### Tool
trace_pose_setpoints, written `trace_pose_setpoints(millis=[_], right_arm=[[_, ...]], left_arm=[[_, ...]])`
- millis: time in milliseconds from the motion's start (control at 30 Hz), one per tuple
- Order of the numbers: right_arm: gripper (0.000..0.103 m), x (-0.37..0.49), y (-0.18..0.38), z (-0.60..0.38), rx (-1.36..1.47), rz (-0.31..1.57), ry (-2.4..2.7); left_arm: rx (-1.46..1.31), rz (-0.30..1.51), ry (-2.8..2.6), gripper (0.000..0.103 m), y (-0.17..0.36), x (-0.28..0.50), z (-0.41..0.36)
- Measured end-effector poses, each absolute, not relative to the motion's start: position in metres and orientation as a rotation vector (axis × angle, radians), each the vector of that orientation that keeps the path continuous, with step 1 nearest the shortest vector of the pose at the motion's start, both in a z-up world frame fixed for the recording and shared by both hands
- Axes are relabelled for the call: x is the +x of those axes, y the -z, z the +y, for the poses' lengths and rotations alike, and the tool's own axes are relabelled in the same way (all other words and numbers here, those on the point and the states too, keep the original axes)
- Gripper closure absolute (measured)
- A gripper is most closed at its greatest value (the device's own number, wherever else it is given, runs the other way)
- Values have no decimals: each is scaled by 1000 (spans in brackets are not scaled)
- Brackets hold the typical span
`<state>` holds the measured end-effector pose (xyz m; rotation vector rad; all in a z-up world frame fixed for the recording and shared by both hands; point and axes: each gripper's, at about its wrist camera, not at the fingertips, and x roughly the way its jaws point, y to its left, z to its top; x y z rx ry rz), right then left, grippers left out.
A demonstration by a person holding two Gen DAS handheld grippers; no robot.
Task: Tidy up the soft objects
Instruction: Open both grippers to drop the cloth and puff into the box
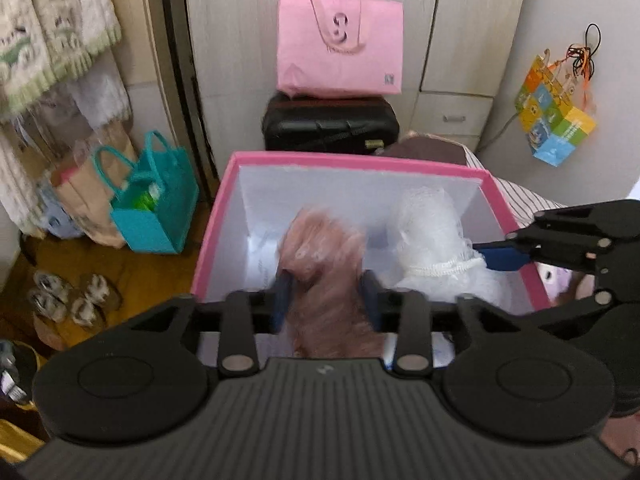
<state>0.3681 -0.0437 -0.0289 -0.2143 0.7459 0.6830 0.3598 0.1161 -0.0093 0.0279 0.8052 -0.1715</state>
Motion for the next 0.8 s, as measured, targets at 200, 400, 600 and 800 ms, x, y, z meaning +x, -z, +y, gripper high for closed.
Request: trace_pose_setpoints(millis=[200, 400, 600, 800], right_arm=[[36, 350, 20, -49, -251, 724, -705], [29, 324, 0, -61, -250, 691, -689], [28, 288, -16, -78, -272, 671, -670], [27, 244, -30, -100, -334, 631, -636]], left_arm=[[119, 684, 175, 33, -10, 333, 119], [92, 678, 234, 32, -32, 298, 132], [91, 682, 314, 31, -51, 258, 129], [117, 608, 365, 20, -68, 212, 116]])
